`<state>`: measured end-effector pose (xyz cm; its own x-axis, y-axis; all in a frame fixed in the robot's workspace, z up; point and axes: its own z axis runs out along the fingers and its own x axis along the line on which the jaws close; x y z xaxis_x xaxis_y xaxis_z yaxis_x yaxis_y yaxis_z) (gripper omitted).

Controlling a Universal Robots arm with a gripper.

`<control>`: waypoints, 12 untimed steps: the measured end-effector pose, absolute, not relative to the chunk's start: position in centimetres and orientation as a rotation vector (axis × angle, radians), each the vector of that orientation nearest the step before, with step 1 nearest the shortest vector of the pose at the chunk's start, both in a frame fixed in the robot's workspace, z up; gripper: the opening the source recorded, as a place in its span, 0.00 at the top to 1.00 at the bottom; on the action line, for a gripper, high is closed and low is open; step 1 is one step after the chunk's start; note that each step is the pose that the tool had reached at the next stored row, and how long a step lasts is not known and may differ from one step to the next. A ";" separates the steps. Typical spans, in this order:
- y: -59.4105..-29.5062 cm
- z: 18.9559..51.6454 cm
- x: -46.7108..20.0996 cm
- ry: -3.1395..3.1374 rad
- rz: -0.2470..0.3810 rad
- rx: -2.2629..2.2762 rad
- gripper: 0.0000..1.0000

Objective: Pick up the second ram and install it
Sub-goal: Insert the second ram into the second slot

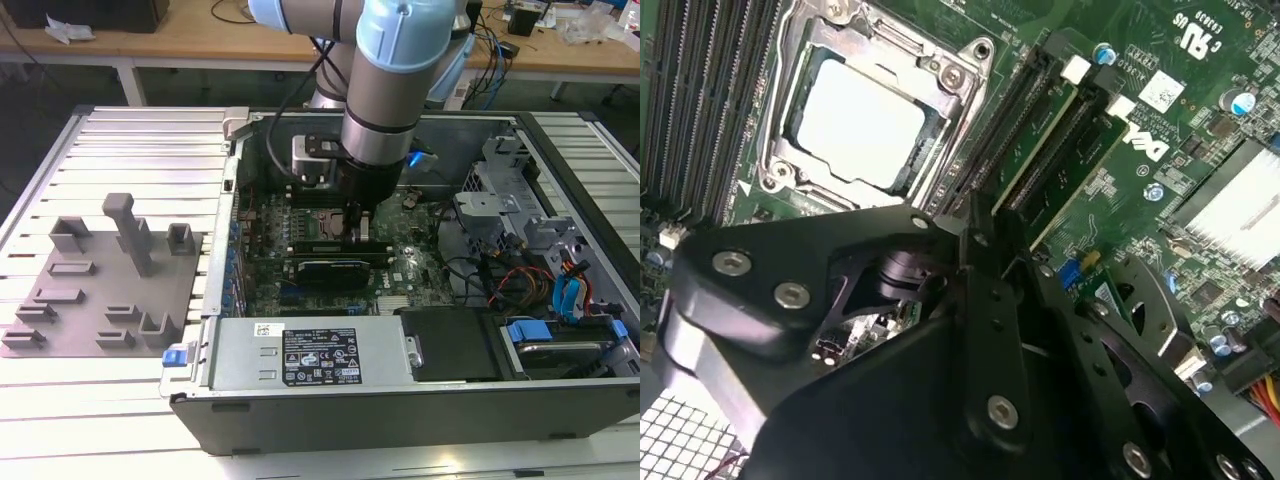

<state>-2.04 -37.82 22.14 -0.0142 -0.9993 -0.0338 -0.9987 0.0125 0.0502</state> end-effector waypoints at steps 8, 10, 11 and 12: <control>-37.2 27.7 -2.0 -2.207 -0.040 2.175 0.92; -37.2 27.8 -2.0 -2.207 -0.040 2.175 0.92; -37.2 27.8 -2.0 -2.207 -0.040 2.175 0.92; -37.2 27.8 -2.0 -2.207 -0.040 2.175 0.92</control>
<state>-2.03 -37.22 27.77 -0.0142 -0.9998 0.0124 -0.9987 0.0148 0.0485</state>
